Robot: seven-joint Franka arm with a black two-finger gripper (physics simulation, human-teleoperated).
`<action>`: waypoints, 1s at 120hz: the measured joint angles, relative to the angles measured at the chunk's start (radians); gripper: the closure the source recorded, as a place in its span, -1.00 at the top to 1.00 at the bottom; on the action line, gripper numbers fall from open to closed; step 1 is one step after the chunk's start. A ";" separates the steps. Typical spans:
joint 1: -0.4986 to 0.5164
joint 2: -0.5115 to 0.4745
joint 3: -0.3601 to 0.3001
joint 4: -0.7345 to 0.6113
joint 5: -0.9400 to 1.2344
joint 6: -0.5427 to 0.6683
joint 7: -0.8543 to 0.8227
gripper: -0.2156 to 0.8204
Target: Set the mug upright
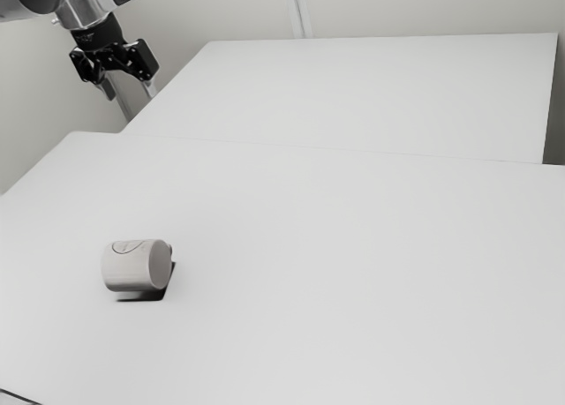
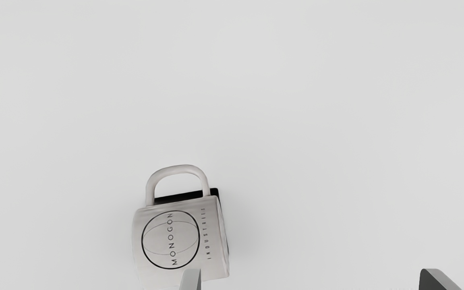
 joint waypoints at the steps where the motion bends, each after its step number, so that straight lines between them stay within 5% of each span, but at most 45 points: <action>1: 0.001 0.000 0.000 0.000 0.000 0.000 0.001 0.56; 28: -0.012 -0.008 0.022 -0.029 -0.035 -0.002 0.012 0.56; 46: -0.049 -0.112 0.101 -0.265 -0.174 0.008 0.031 0.55; 69: 0.337 -0.109 0.238 -0.489 -0.352 0.059 0.139 0.55; 92: 0.457 0.060 0.251 -0.512 -0.551 0.103 0.311 0.56; 99: 0.450 0.093 0.218 -0.524 -0.607 0.110 0.368 0.55; 110: 0.652 0.100 0.015 -0.579 -0.674 0.110 0.457 0.55; 120: 0.717 0.084 -0.033 -0.656 -0.741 0.100 0.543 0.55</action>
